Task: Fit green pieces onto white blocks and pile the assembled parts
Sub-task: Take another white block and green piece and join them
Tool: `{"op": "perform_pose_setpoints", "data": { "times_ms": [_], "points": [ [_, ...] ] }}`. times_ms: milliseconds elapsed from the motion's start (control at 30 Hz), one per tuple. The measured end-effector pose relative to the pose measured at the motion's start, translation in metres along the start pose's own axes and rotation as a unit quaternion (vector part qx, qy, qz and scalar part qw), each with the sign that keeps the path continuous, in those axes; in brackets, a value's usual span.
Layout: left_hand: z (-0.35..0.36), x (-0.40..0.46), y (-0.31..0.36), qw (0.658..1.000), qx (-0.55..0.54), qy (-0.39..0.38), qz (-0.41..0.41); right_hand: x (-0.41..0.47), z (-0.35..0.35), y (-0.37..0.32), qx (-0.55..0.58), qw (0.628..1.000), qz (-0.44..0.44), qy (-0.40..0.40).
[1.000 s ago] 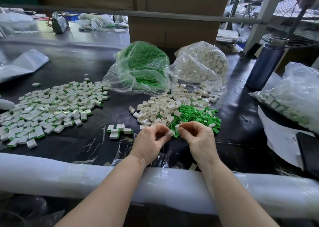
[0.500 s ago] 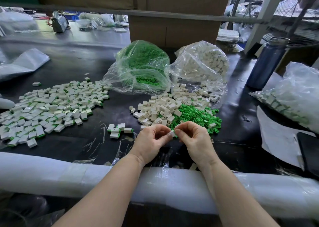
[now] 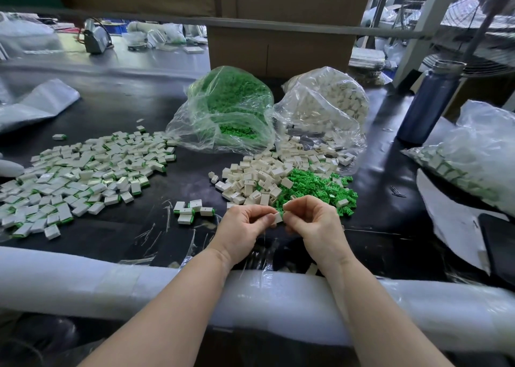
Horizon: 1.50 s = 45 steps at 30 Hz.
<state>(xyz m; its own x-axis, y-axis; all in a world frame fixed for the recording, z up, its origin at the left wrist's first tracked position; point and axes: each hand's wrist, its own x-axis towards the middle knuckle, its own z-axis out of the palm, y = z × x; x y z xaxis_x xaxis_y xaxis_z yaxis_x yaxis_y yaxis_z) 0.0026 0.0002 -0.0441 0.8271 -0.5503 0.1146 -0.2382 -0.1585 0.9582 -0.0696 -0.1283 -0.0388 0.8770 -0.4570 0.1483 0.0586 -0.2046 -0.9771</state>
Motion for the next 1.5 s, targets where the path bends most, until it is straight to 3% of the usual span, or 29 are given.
{"op": "perform_pose_setpoints", "data": {
  "times_ms": [867, 1500],
  "points": [
    [0.0016, -0.0039, 0.0039, 0.995, 0.077, -0.058, 0.017, -0.0022, -0.0034, -0.0016, 0.006, 0.997, 0.048, -0.052],
    [0.0035, 0.0004, -0.0036, 0.996, 0.077, -0.009, 0.048, -0.0007, -0.0024, -0.0011, 0.072, 0.995, 0.060, -0.017]
  ]
}}
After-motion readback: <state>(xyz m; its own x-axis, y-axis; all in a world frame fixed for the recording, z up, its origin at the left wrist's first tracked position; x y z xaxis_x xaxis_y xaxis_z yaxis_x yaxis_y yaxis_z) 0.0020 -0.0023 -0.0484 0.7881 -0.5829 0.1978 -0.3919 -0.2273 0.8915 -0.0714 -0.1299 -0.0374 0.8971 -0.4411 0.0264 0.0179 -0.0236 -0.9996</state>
